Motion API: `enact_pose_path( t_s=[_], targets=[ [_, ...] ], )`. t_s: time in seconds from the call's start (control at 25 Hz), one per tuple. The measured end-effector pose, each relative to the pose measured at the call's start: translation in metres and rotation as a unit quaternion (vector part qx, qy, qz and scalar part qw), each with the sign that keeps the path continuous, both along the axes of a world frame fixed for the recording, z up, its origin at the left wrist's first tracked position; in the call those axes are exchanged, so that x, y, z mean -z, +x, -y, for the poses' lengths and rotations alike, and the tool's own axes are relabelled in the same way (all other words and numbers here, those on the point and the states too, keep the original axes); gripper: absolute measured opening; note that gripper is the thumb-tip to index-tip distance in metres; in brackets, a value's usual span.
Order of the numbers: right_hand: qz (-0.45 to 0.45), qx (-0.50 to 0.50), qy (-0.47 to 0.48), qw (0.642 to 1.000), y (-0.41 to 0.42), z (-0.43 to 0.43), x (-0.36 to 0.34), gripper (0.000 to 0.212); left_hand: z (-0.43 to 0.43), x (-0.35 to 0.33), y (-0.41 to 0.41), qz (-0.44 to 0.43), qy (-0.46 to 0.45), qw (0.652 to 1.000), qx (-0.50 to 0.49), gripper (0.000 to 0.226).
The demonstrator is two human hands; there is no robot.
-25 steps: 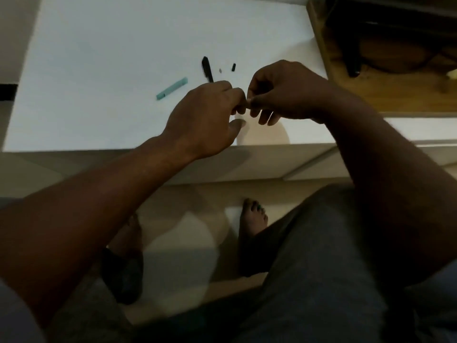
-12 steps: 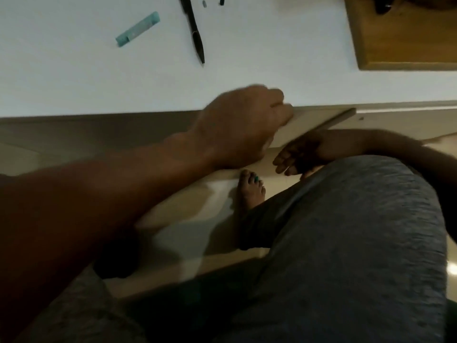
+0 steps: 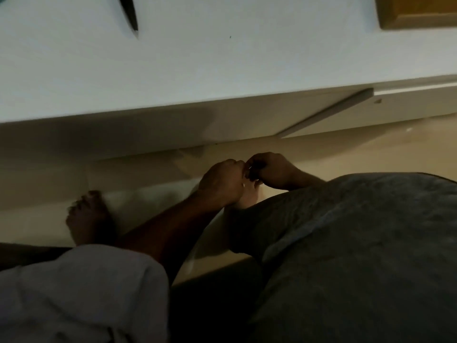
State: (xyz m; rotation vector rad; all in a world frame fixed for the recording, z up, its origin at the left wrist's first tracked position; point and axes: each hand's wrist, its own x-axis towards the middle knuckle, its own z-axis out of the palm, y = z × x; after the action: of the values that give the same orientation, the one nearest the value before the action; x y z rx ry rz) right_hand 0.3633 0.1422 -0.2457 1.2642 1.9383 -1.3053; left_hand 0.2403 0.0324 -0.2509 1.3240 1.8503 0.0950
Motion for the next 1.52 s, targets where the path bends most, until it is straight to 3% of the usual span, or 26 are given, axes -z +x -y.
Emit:
enact_pose_path(
  t_s=[0.2,0.28,0.44,0.64,0.84,1.08,1.2,1.36,1.52],
  targets=[
    [0.018,0.035,0.028,0.999,0.012,-0.003,0.06,0.014,-0.011,0.04,0.001,0.024,-0.023,0.999,0.019,0.04],
    [0.044,0.007,0.072,0.996,0.017,-0.004,0.082,0.019,-0.015,0.052,0.004,0.028,-0.054,0.998,0.036,0.051],
    [0.049,0.051,0.097,0.993,0.022,-0.002,0.114,0.026,-0.016,0.067,0.015,0.013,-0.08,0.994,0.067,0.063],
    [0.06,-0.021,0.189,0.98,0.022,-0.003,0.124,0.03,-0.017,0.071,0.016,0.01,-0.073,0.995,0.069,0.067],
    [0.103,-0.042,0.222,0.969,0.018,0.001,0.127,0.037,-0.017,0.073,0.017,0.004,-0.072,0.994,0.077,0.067],
    [0.008,-0.156,0.282,0.947,0.037,0.007,0.127,0.03,-0.012,0.081,0.016,-0.014,-0.068,0.993,0.095,0.07],
    [-0.032,-0.167,0.305,0.937,0.04,0.009,0.127,0.029,-0.012,0.082,0.015,-0.013,-0.056,0.994,0.097,0.07],
    [-0.062,-0.162,0.303,0.937,0.041,0.009,0.115,0.024,-0.011,0.078,0.012,-0.017,-0.056,0.994,0.095,0.068],
    [-0.074,-0.127,0.182,0.972,0.026,0.0,0.079,0.02,-0.011,0.056,-0.002,-0.026,-0.025,0.997,0.075,0.055]
  ],
)
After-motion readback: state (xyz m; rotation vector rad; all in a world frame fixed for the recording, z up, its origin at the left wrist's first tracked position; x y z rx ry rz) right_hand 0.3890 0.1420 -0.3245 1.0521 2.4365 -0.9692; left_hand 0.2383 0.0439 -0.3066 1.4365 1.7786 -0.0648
